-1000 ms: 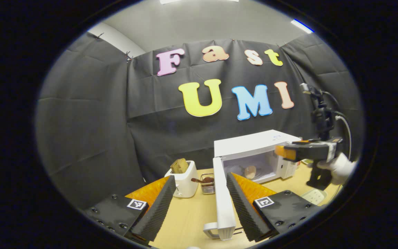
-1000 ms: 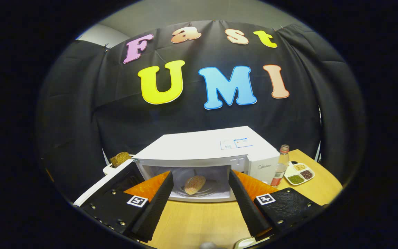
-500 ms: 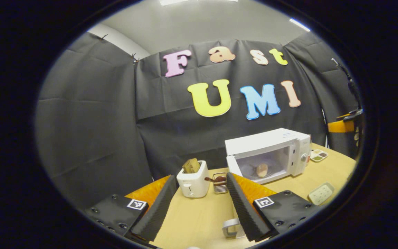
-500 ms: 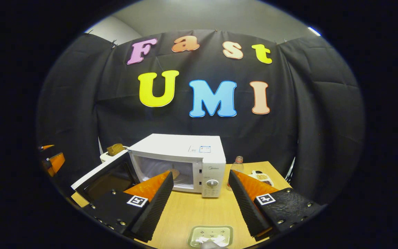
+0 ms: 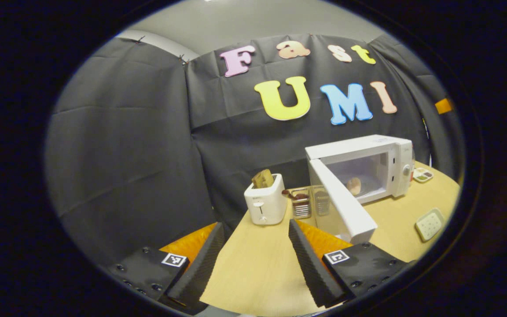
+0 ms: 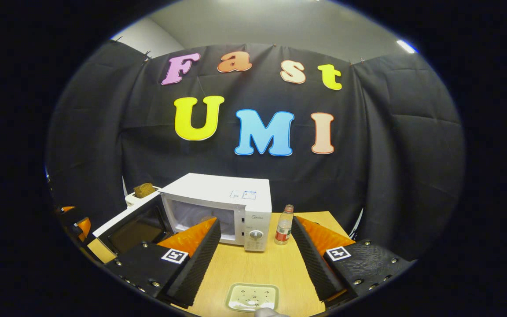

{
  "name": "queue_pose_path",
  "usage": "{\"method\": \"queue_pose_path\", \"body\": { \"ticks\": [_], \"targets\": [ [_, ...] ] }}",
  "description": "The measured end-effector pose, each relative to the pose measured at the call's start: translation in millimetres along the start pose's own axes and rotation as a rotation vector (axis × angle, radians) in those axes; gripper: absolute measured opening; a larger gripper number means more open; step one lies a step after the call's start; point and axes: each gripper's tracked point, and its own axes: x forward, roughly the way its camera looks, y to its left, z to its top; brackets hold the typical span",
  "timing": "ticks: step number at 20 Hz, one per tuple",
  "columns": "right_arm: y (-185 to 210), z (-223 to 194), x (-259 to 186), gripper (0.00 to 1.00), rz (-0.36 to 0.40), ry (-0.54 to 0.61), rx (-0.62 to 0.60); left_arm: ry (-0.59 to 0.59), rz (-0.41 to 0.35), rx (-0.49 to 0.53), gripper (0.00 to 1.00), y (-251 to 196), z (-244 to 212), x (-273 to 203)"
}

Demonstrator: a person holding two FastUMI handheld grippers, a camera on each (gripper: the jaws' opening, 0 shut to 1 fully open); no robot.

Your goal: Open the microwave oven with the left hand, put the food in, and close the microwave oven.

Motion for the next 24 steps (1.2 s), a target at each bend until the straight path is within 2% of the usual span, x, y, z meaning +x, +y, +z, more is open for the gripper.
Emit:
{"method": "queue_pose_path", "body": {
  "ticks": [1, 4, 8, 9, 14, 19, 21, 22, 24],
  "targets": [
    [-1, 2, -1, 0.98, -0.001, -0.001, -0.001, 0.009, -0.007, 0.005, 1.00, -3, -11, 1],
    [-4, 7, -3, 0.98, -0.005, 0.002, -0.001, 0.071, -0.009, 0.035, 0.94, -11, -48, 3],
    [-7, 11, -4, 0.98, -0.018, -0.005, -0.032, 0.087, -0.039, 0.042, 0.98, -27, -61, 5],
    [-6, 10, -3, 0.98, -0.015, -0.002, -0.020, 0.086, -0.042, 0.047, 1.00, -29, -60, 5],
    [-8, 4, -6, 0.98, -0.012, 0.016, -0.027, 0.077, -0.064, 0.036, 0.97, -37, -56, 4],
    [-15, -1, -7, 0.98, -0.021, 0.036, -0.001, 0.070, -0.091, 0.039, 1.00, -57, -48, -2],
    [-20, -3, -8, 0.98, -0.030, 0.043, 0.004, 0.053, -0.114, 0.034, 0.94, -68, -37, -7],
    [-22, -4, -8, 0.98, -0.035, 0.045, 0.003, 0.047, -0.129, 0.036, 1.00, -77, -34, -9],
    [-26, -10, -9, 0.98, -0.046, 0.061, -0.003, 0.037, -0.159, 0.038, 1.00, -91, -29, -11]
  ]
}}
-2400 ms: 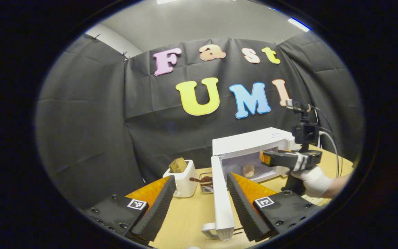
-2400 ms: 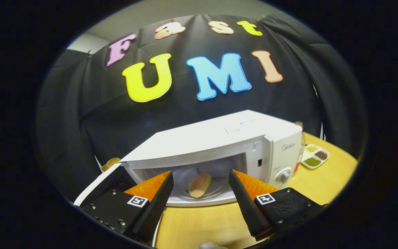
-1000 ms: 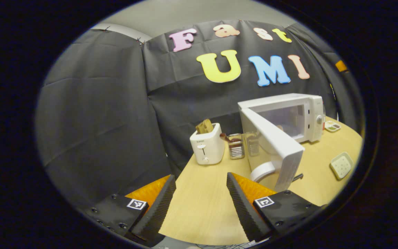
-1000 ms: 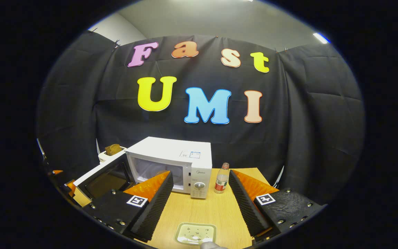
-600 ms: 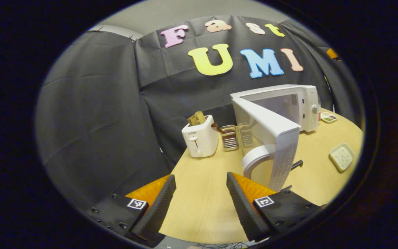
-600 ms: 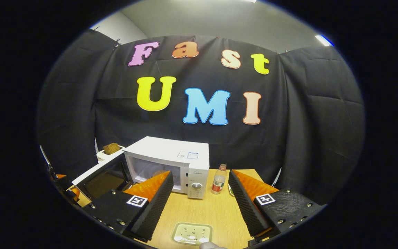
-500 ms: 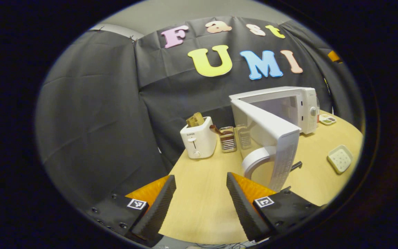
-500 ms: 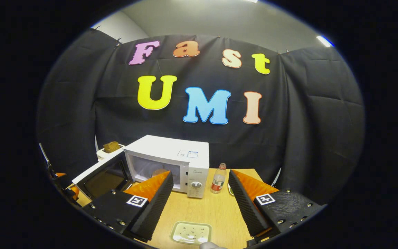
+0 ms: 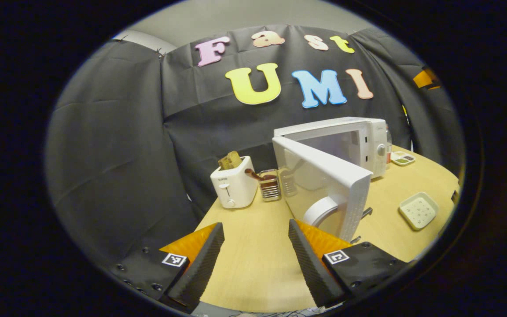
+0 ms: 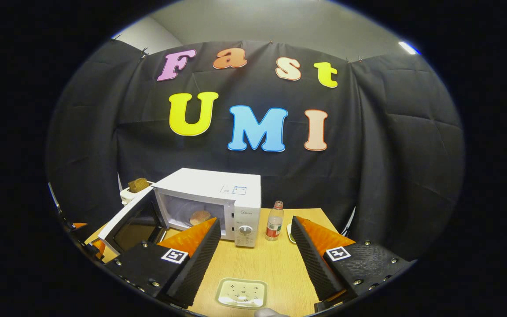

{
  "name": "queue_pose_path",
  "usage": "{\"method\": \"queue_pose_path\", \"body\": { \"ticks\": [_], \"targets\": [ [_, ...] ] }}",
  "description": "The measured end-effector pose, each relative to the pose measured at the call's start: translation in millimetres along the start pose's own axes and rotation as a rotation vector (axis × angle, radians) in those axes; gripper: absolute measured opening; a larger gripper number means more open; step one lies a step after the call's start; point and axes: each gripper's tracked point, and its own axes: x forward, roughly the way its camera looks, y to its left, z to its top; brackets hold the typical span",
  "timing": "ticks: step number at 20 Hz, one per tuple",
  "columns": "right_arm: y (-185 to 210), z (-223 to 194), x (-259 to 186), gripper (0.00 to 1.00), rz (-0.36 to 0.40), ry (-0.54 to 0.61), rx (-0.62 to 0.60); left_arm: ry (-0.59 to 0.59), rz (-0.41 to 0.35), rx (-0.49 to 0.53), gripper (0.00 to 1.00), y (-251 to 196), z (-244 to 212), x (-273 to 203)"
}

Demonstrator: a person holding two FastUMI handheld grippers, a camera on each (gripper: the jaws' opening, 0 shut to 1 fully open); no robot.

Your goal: Open the microwave oven with the left hand, put the food in, and close the microwave oven.

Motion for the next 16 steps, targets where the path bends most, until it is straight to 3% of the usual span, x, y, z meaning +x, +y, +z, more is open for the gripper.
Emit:
{"method": "queue_pose_path", "body": {
  "ticks": [5, 9, 15, 16],
  "targets": [
    [-10, -10, -3, 0.98, -0.016, 0.033, 0.011, -0.021, -0.079, 0.001, 1.00, -40, 16, 2],
    [-19, -12, -7, 0.98, -0.041, 0.039, 0.013, -0.036, -0.154, 0.031, 0.94, -75, 27, 5],
    [-34, -17, -13, 0.98, -0.092, 0.054, 0.037, -0.062, -0.268, 0.062, 1.00, -123, 42, 9],
    [-35, -16, -15, 0.98, -0.101, 0.056, 0.045, -0.066, -0.286, 0.061, 0.94, -129, 45, 10]
  ]
}}
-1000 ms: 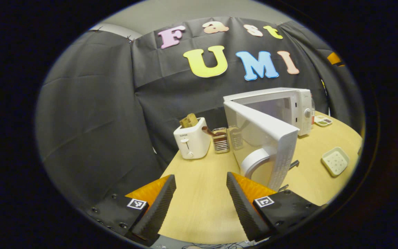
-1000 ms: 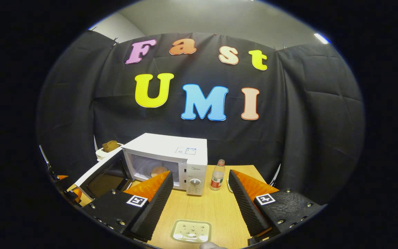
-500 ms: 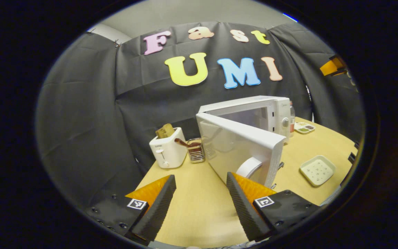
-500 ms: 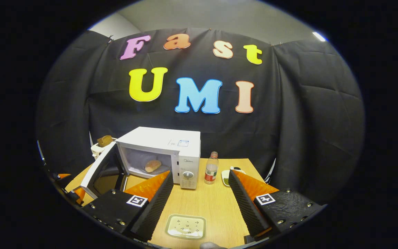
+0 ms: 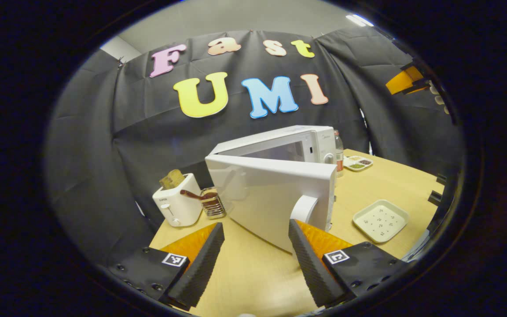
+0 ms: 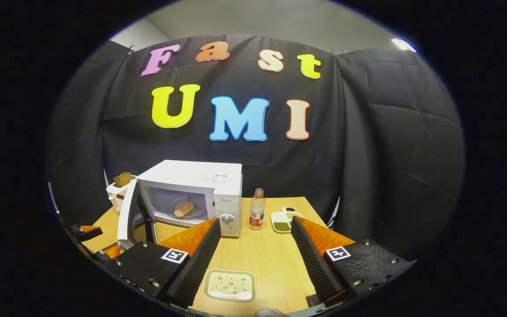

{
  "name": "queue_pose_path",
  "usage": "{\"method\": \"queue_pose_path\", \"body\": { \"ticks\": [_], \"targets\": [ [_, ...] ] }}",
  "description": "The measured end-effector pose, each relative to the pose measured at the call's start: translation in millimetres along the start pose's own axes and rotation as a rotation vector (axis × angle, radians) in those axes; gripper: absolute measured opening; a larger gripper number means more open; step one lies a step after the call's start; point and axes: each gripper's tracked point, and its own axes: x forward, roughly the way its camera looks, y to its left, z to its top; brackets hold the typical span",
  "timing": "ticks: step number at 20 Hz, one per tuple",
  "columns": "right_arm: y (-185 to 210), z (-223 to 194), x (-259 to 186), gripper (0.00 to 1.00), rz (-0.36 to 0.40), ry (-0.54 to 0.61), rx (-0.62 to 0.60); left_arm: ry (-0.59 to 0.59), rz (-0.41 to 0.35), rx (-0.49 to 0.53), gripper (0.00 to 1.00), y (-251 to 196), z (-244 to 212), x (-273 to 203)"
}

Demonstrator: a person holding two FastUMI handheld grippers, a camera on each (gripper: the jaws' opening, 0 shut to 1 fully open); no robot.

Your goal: Open the microwave oven with the left hand, put the food in, and close the microwave oven.

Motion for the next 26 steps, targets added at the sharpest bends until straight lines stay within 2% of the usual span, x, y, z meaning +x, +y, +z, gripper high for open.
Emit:
{"method": "queue_pose_path", "body": {
  "ticks": [10, 12, 13, 14, 17, 18, 20, 22, 23, 26],
  "targets": [
    [-45, -15, -2, 0.98, -0.080, 0.048, 0.019, -0.017, -0.118, 0.011, 0.94, -61, 30, 50],
    [-53, -17, 2, 0.98, -0.085, 0.054, 0.027, -0.019, -0.121, 0.028, 0.94, -72, 36, 62],
    [-59, -17, 4, 0.98, -0.089, 0.057, 0.022, -0.022, -0.123, 0.026, 1.00, -77, 40, 68],
    [-63, -16, 7, 0.98, -0.092, 0.058, 0.022, -0.022, -0.125, 0.018, 0.98, -82, 40, 74],
    [-77, -18, 17, 0.98, -0.101, 0.072, 0.015, -0.015, -0.123, 0.010, 1.00, -93, 46, 95],
    [-81, -17, 20, 0.98, -0.102, 0.073, 0.017, -0.013, -0.123, 0.007, 0.94, -95, 47, 102],
    [-87, -17, 26, 0.98, -0.105, 0.076, 0.016, -0.014, -0.123, 0.005, 0.94, -99, 53, 115],
    [-93, -16, 31, 0.98, -0.108, 0.081, 0.008, -0.016, -0.131, -0.002, 1.00, -106, 58, 125],
    [-95, -15, 34, 0.98, -0.106, 0.083, 0.010, -0.016, -0.133, 0.001, 0.98, -109, 61, 130],
    [-99, -12, 43, 0.98, -0.098, 0.088, 0.010, -0.020, -0.137, 0.010, 1.00, -117, 65, 141]
  ]
}}
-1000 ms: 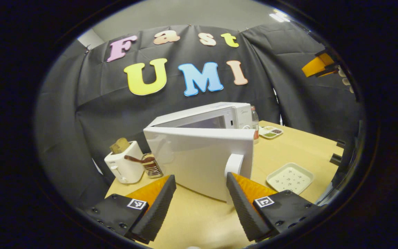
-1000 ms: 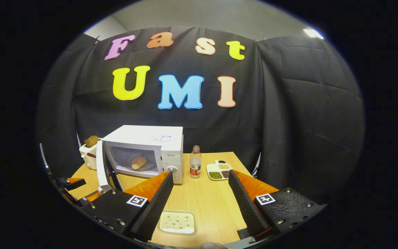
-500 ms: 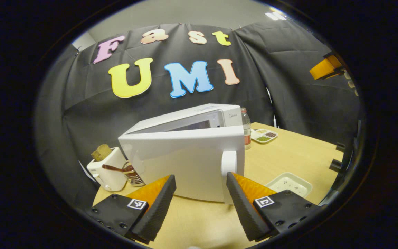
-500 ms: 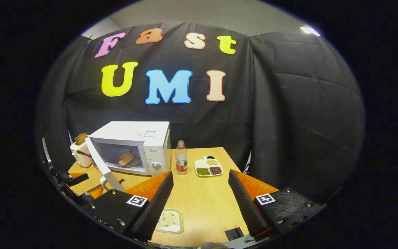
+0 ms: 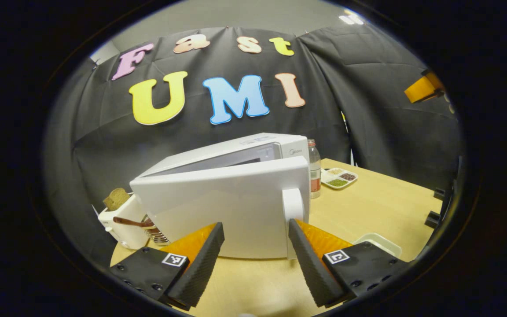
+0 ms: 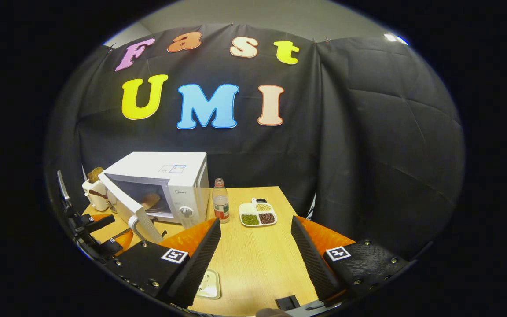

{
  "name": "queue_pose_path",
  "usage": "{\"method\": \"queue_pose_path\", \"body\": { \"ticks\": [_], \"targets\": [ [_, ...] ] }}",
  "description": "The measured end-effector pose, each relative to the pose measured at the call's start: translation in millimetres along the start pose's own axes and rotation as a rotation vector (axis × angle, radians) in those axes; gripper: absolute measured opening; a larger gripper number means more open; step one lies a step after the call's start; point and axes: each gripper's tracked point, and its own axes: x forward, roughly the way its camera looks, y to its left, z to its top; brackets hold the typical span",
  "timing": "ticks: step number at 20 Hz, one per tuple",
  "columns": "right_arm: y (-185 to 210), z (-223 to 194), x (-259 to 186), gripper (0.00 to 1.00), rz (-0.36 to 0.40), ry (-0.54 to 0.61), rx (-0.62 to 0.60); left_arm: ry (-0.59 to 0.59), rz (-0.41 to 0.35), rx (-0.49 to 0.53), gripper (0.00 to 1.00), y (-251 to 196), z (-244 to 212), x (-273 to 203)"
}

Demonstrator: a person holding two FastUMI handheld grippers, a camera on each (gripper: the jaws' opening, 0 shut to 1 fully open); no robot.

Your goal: Open the microwave oven with the left hand, put the food in, and close the microwave oven.

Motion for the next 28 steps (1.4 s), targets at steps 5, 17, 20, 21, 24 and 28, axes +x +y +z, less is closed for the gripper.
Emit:
{"method": "queue_pose_path", "body": {
  "ticks": [5, 17, 20, 21, 24, 28],
  "targets": [
    [2, 0, 10, 0.98, 0.014, 0.008, 0.000, 0.005, -0.002, -0.014, 1.00, -4, 5, 28],
    [-17, -11, 23, 0.98, -0.008, 0.048, -0.002, -0.002, 0.034, -0.086, 0.97, -19, 25, 105],
    [-24, -16, 28, 0.98, -0.011, 0.066, -0.001, 0.002, 0.066, -0.105, 1.00, -14, 22, 120],
    [-26, -17, 29, 0.98, -0.013, 0.069, -0.002, 0.007, 0.076, -0.109, 0.94, -14, 22, 124],
    [-29, -16, 33, 0.98, -0.008, 0.071, -0.008, 0.013, 0.074, -0.146, 1.00, -15, 21, 133],
    [-32, -15, 41, 0.98, 0.004, 0.074, -0.007, 0.006, 0.097, -0.162, 0.94, -16, 20, 131]
  ]
}}
